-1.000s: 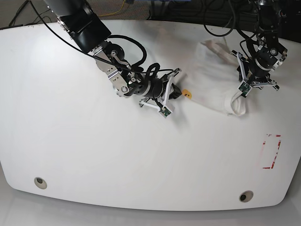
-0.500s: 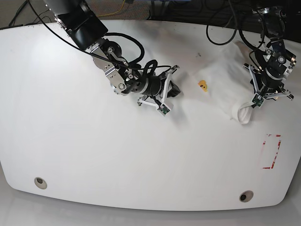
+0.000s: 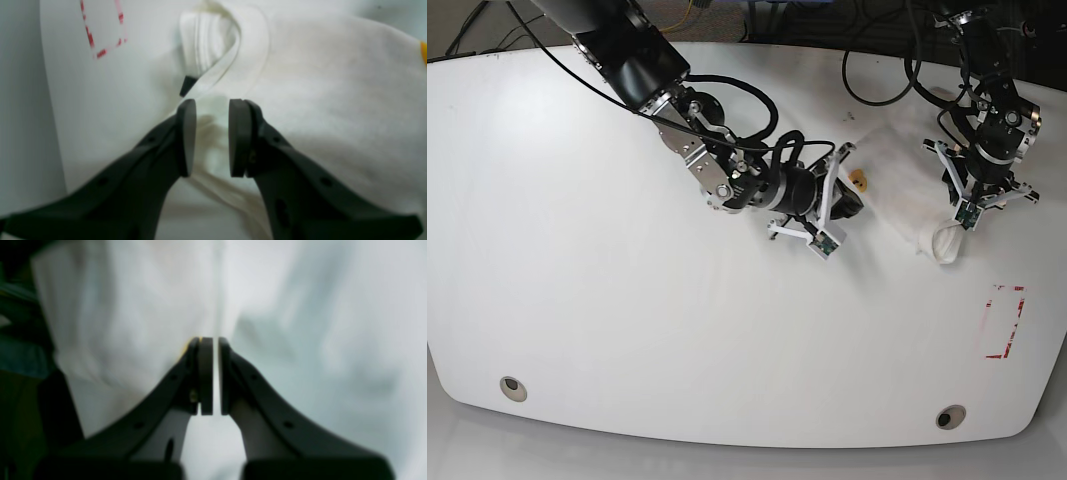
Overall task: Layout the t-shirt on the table in an organized manner, then fold the t-shirt properly
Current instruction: 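Grasp the shirt bundle edge with the left gripper and lift it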
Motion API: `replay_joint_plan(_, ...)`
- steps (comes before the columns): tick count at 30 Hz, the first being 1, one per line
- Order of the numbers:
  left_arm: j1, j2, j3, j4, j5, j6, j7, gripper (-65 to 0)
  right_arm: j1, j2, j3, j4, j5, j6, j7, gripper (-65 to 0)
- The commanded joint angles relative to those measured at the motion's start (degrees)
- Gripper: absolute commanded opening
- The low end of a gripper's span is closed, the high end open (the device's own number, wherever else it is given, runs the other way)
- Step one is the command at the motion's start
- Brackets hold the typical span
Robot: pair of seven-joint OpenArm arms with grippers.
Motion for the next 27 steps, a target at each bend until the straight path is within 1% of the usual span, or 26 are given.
replay_joint_plan(1,0.0,0.5,-2.6,1.4,-0.2,0.4,-1.3,-50.5,1.4,-2.2,0.4,0.7,-2.1,0.1,1.5,-63.1)
replay_joint_plan(3,0.7,1.2,-4.9,1.4,-0.2,0.4,-2.9,-50.5,1.4,-3.2,0.4,0.7,-3.9,0.1,1.5,-63.1)
replay_joint_plan(5,1.4,2.0,-7.3,1.2,-0.1,0.4,-6.2,-50.5,1.5,-4.8,0.4,0.7,-5.7,0.1,1.5,-63.1)
replay_joint_plan(7,2.4,2.5,-9.2,1.1,0.0,0.4,-9.8,-50.5,1.5,-5.8,0.4,0.7,-7.0,0.1,1.5,-63.1)
replay_joint_plan(9,3.5,2.6,-10.2,1.0,0.0,0.4,-12.3,-50.5,1.5,-6.2,0.4,0.6,-7.6,0.1,1.4,-63.1)
replay_joint_plan(15,7.2,2.7,-10.6,1.0,-0.8,0.4,-15.3,-50.5,1.5,-6.1,0.4,-0.5,-7.8,0.1,1.3,-63.1)
replay_joint_plan(18,7.8,3.1,-10.8,1.0,-2.7,0.4,-18.0,-50.5,1.5,-5.8,0.5,-0.5,-8.1,0.1,1.3,-63.1)
replay_joint_plan(20,7.8,4.8,-10.9,1.0,-3.0,0.4,-19.8,-50.5,1.5,-4.6,0.5,-0.5,-8.1,0.0,1.3,-63.1)
replay_joint_plan(23,7.7,7.9,-10.8,1.0,-2.9,0.4,-21.6,-50.5,1.5,-3.7,0.5,-0.5,-8.0,0.0,1.3,-63.1)
replay_joint_plan(27,7.7,10.6,-10.6,0.5,-2.1,0.7,-23.8,-50.5,1.4,-3.3,0.5,-0.5,-8.0,0.0,1.3,-63.1)
